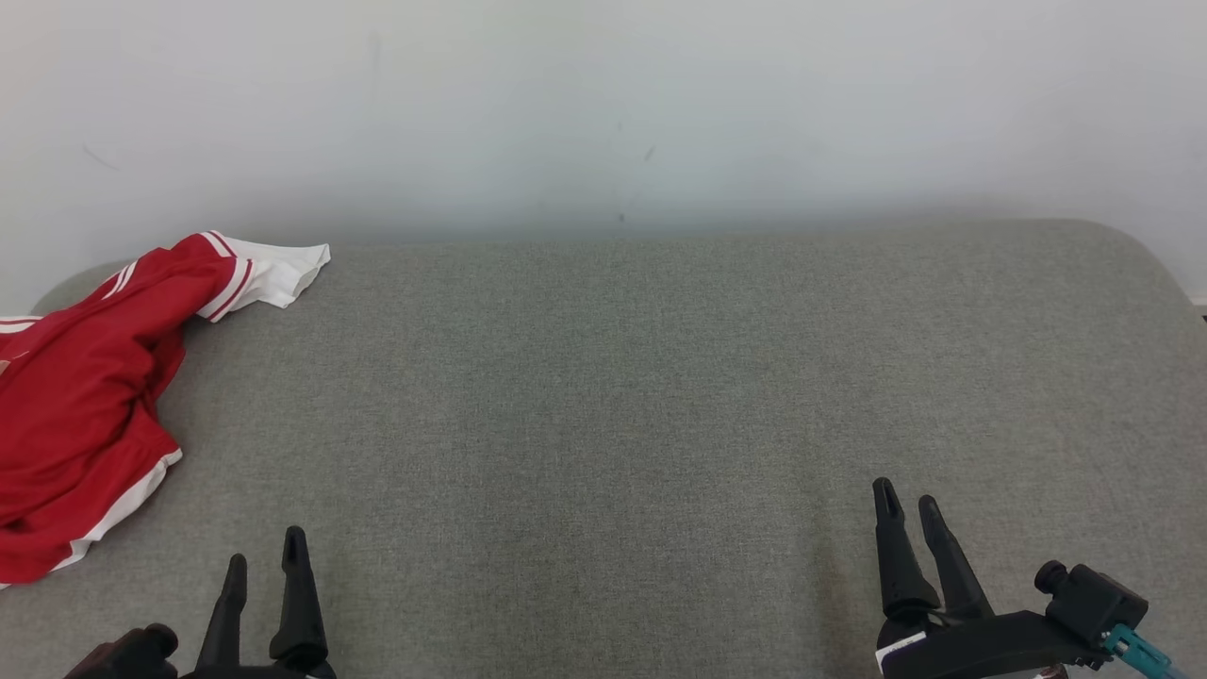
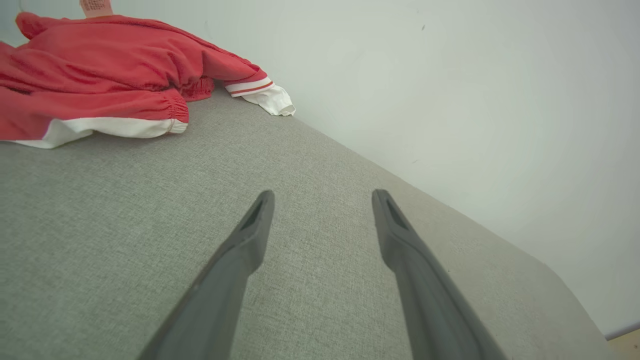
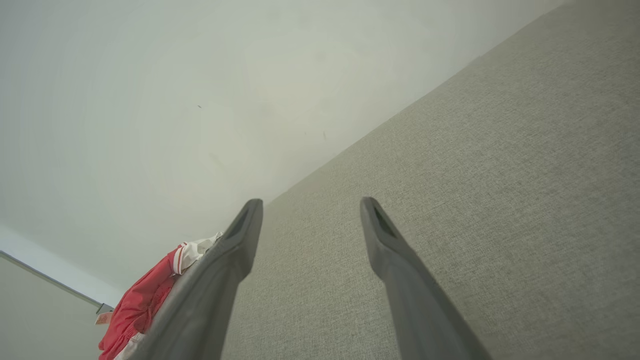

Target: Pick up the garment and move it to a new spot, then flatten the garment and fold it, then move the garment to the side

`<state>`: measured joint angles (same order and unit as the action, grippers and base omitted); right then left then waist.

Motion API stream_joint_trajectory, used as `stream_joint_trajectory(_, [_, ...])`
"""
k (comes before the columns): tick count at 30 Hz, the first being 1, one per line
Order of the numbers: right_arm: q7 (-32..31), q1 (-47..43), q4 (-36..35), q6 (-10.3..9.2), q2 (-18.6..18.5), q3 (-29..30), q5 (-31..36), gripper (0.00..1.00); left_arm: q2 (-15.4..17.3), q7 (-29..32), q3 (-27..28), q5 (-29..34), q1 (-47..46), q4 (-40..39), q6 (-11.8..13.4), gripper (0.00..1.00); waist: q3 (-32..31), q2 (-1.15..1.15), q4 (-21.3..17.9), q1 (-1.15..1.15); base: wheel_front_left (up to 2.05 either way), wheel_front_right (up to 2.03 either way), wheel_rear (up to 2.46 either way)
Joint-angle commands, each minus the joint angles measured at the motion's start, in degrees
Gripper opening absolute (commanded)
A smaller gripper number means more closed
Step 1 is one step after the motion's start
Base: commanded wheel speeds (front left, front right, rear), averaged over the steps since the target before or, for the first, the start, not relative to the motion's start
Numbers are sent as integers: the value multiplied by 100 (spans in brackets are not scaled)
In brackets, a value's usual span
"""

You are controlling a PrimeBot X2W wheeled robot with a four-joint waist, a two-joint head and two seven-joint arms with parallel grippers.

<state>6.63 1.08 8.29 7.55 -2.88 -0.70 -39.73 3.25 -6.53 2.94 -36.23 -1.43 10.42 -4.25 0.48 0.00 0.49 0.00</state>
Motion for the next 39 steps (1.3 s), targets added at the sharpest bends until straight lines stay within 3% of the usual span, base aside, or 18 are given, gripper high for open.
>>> stream_joint_trajectory(1, [60,-1,-75,-6,-2,-21,183,100,51,-64,-11,211,1,-86,12,100,-1,0,2,0,0,0,0])
stream_joint_trajectory(39, [601,-149,-139,-9,1,-114,2508,100,93,-612,-80,2343,120,-162,5,100,29,0,69,0,0,0,0])
